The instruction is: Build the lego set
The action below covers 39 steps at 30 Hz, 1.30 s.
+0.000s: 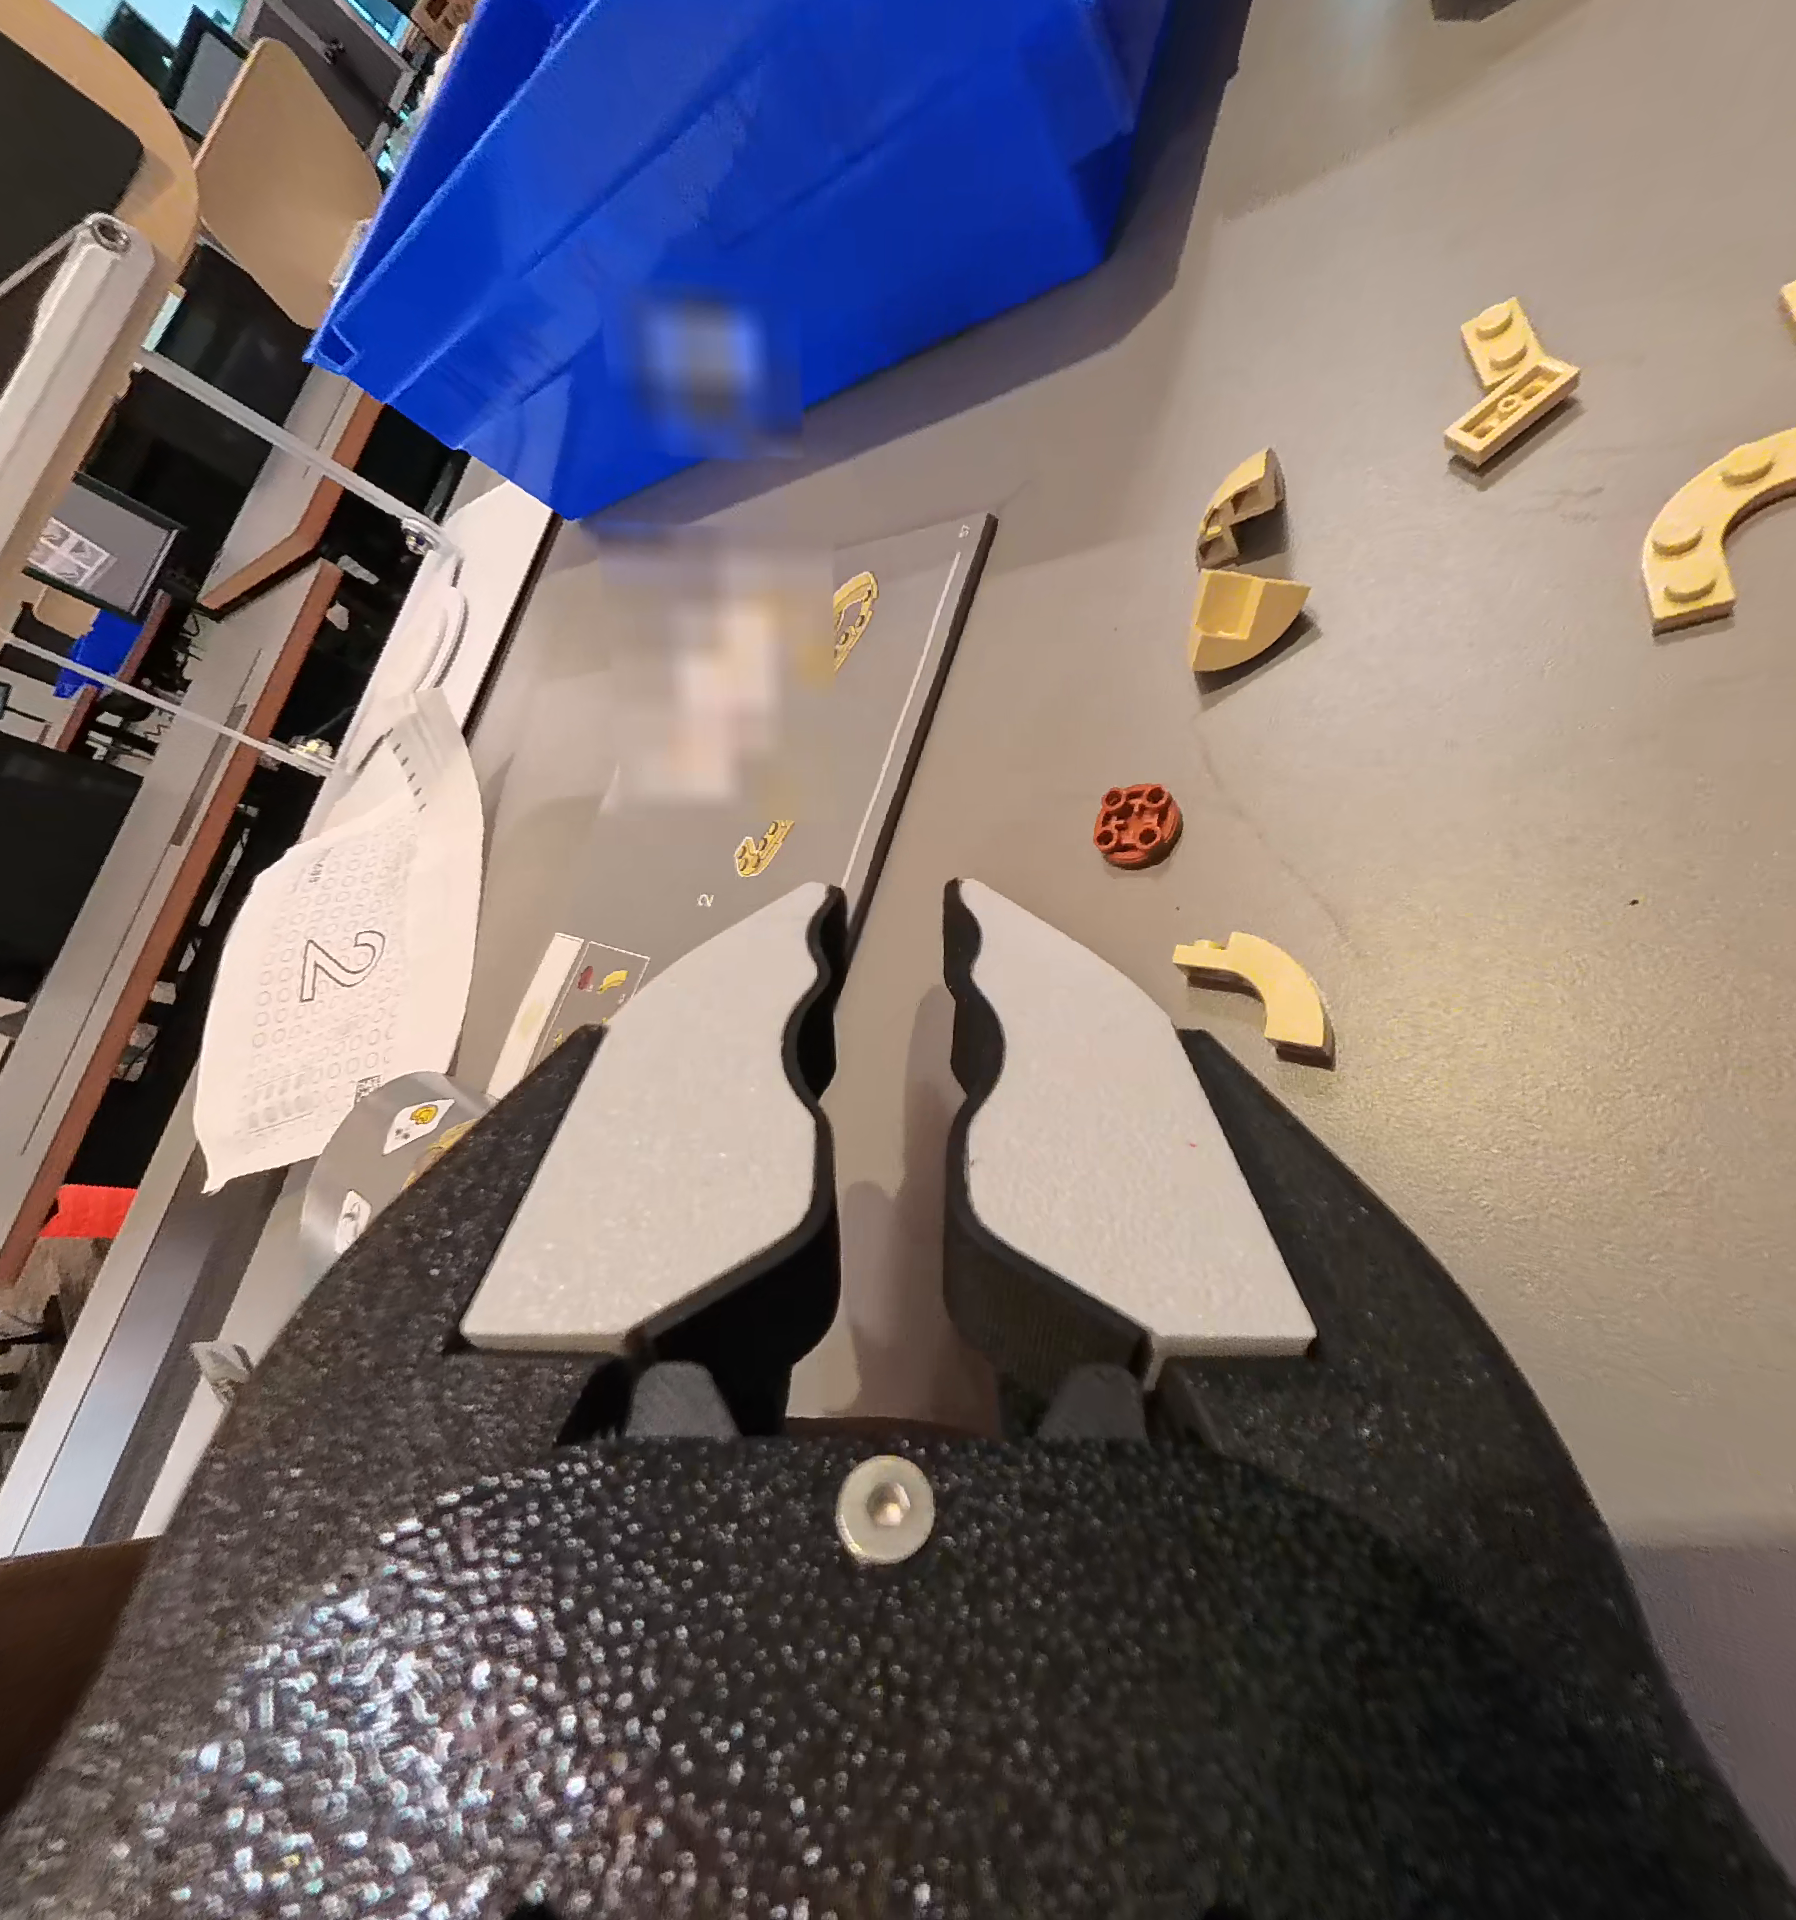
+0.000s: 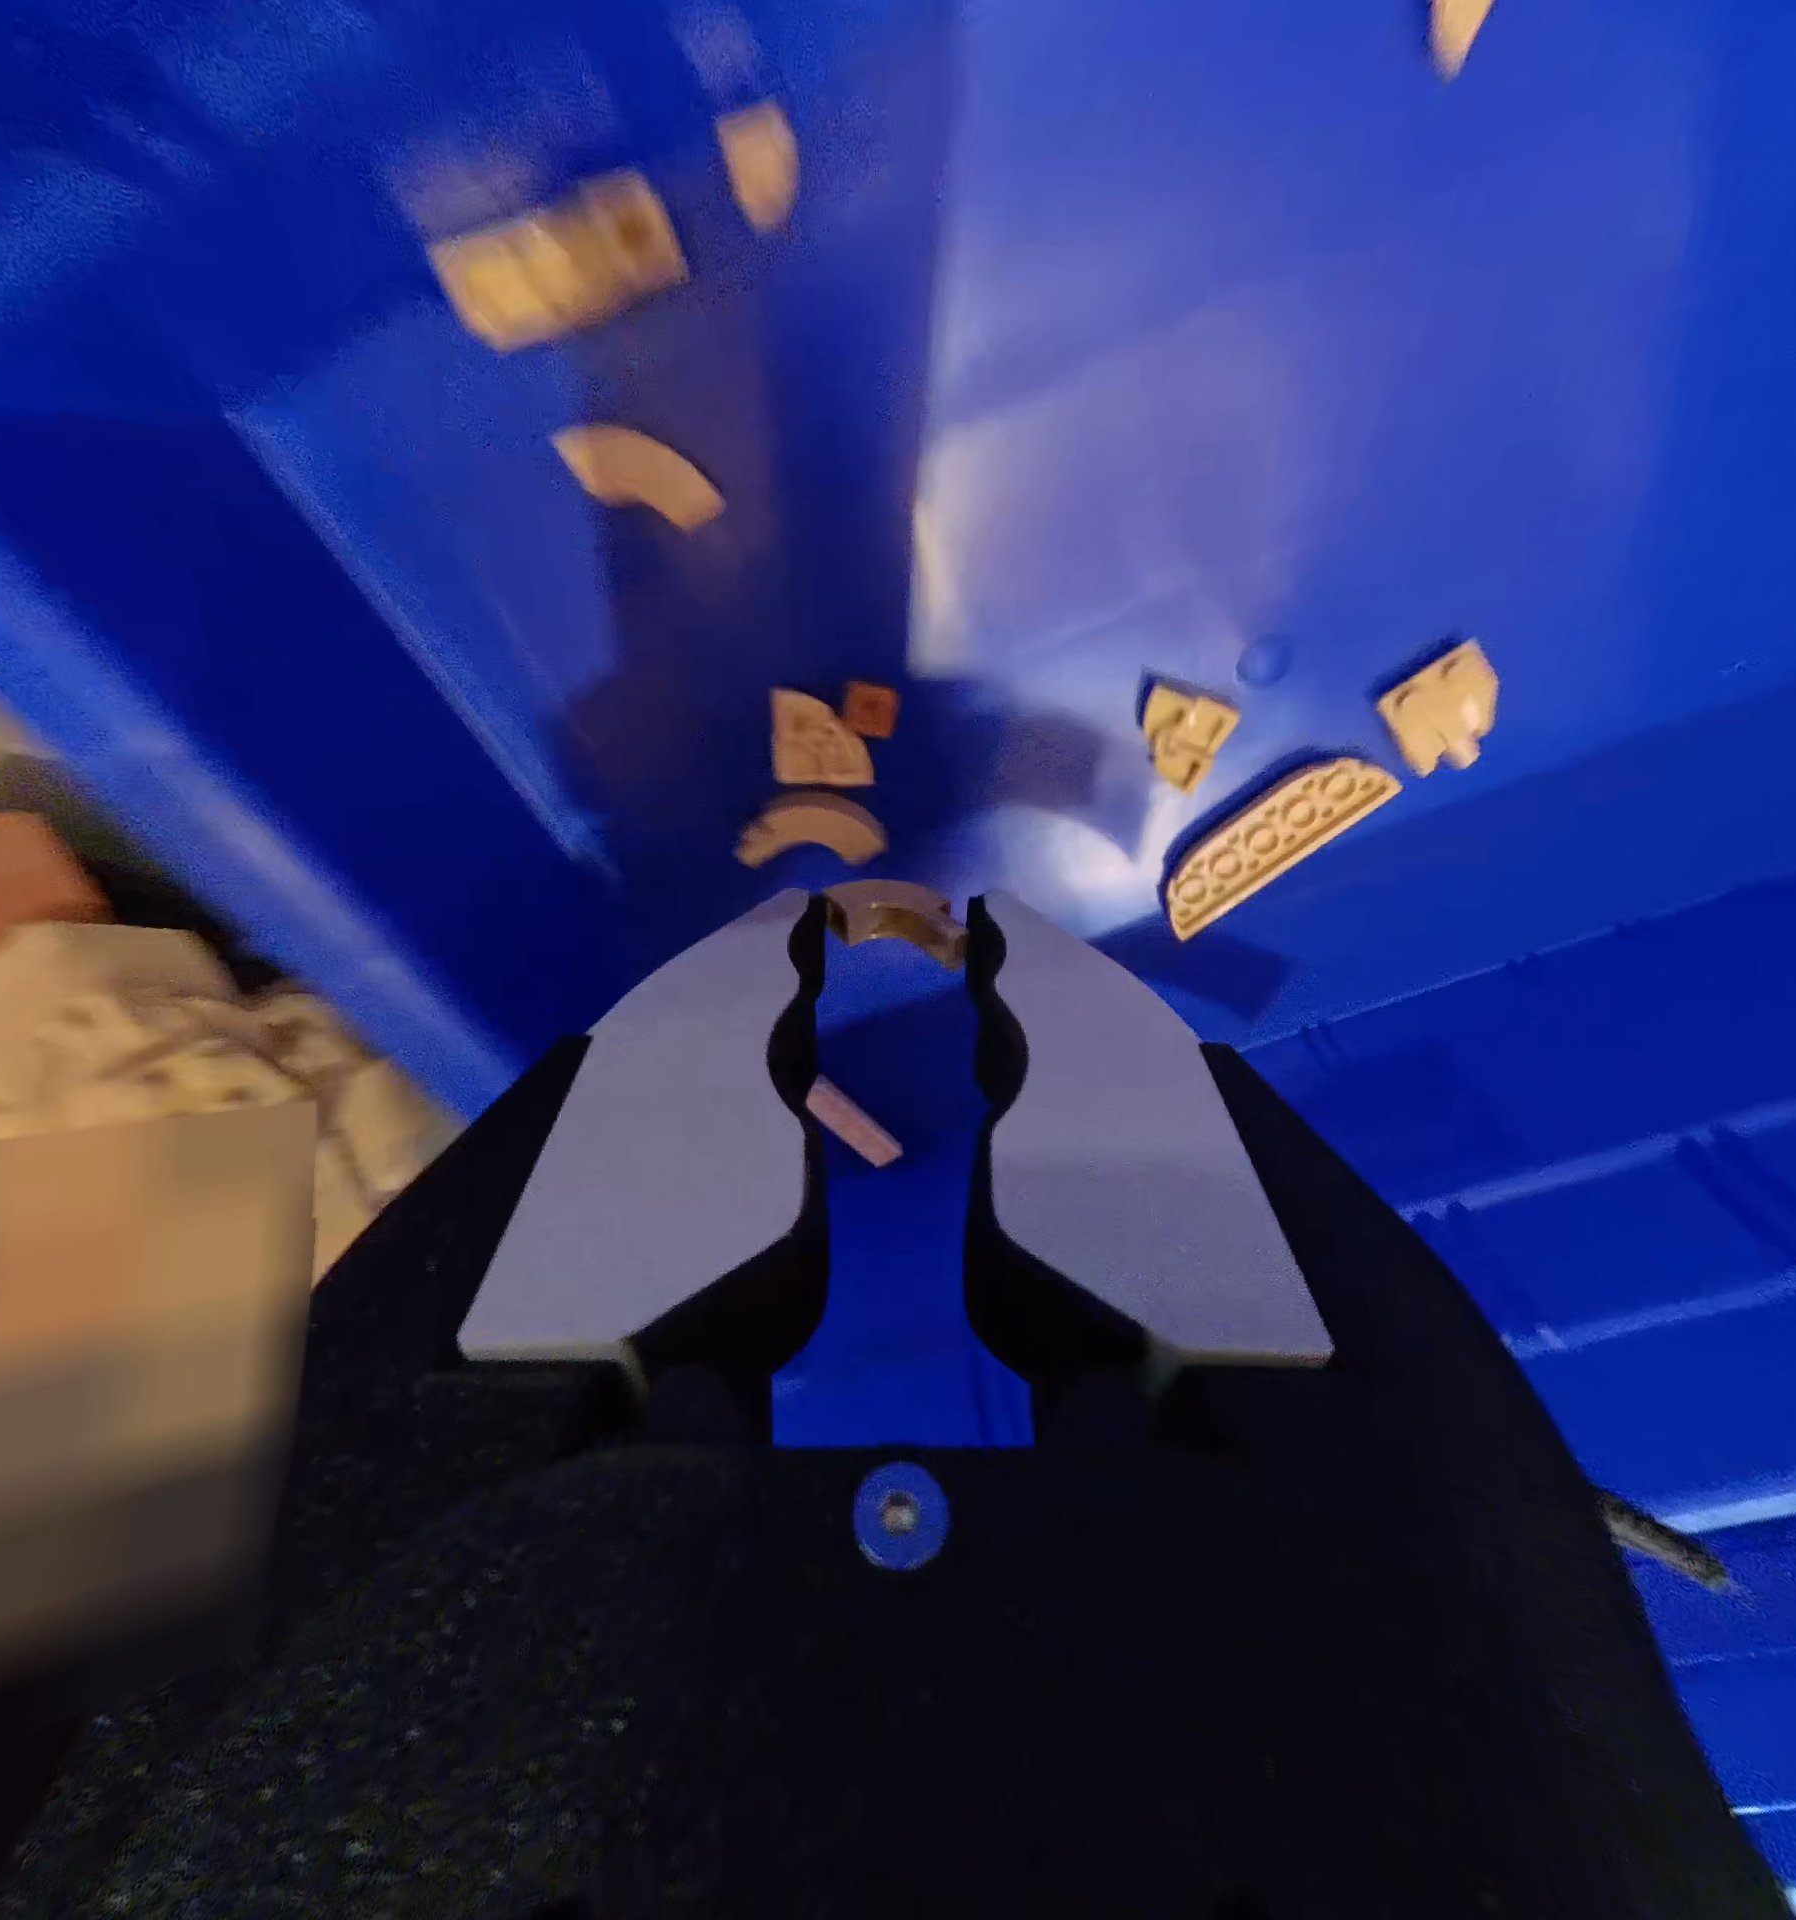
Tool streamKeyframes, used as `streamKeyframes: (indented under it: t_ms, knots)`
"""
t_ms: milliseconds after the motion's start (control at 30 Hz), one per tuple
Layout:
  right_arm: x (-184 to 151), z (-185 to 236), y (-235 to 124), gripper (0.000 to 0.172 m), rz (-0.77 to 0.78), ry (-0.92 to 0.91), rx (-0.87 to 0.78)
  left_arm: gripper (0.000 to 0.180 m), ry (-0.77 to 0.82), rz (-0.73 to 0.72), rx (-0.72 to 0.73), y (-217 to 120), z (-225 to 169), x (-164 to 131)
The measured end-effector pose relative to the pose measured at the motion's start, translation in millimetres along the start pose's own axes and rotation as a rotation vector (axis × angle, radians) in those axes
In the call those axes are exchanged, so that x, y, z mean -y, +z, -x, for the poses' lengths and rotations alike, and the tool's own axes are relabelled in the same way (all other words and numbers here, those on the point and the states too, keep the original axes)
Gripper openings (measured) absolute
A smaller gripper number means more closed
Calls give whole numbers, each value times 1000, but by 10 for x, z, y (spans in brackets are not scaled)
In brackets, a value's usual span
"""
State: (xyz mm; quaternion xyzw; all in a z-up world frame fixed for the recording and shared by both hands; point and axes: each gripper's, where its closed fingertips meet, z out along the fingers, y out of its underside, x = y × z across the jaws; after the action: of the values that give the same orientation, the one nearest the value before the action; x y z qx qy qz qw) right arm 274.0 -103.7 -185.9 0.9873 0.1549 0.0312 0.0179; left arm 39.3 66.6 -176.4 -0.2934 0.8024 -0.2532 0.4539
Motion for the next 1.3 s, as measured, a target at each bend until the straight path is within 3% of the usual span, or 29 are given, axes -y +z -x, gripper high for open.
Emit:
streamKeyframes:
  t_ms: [100,167,233,333,433,533,633,767,900,967,1033,1167,1300]
  knots:
    - [370,385,-559,26,-280,-67,-14,17,-3,0,10,-9,25,0]
    - [652,859,-977,26,-491,-167,3,17,-6,-2,9,-9,27,2]
    - [926,1390,-1168,26,-623,-270,34,17,-7,-2,3,-1,11,4]
    - [1382,2099,-969,26,-677,-363,97,17,0,0,-1,7,-9,7]
    - [1764,2500,-545,26,-653,-357,132,17,-2,-4,9,-7,5,21]
    - [1866,2451,-211,26,-567,-338,33,17,0,-6,23,-23,29,33]
    - [1813,2382,-205,41,-575,-302,33,17,8,-8,26,-33,33,45]
    - [1470,1942,-667,43,-659,-193,-28,17,14,-11,17,-30,14,53]
    - [681,834,-1158,30,-624,44,-276,17,8,-12,12,-24,6,52]
    - [301,451,-951,32,-480,179,-217,17,7,-11,8,-16,-4,48]
    - [131,288,-613,35,-349,242,-116,17,4,-9,3,-7,-17,43]
    - [123,209,-151,38,-201,248,-66,17,1,1,16,-5,7,20]
    - [109,90,-27,36,-159,284,-65,17,-13,5,29,-15,61,-10]
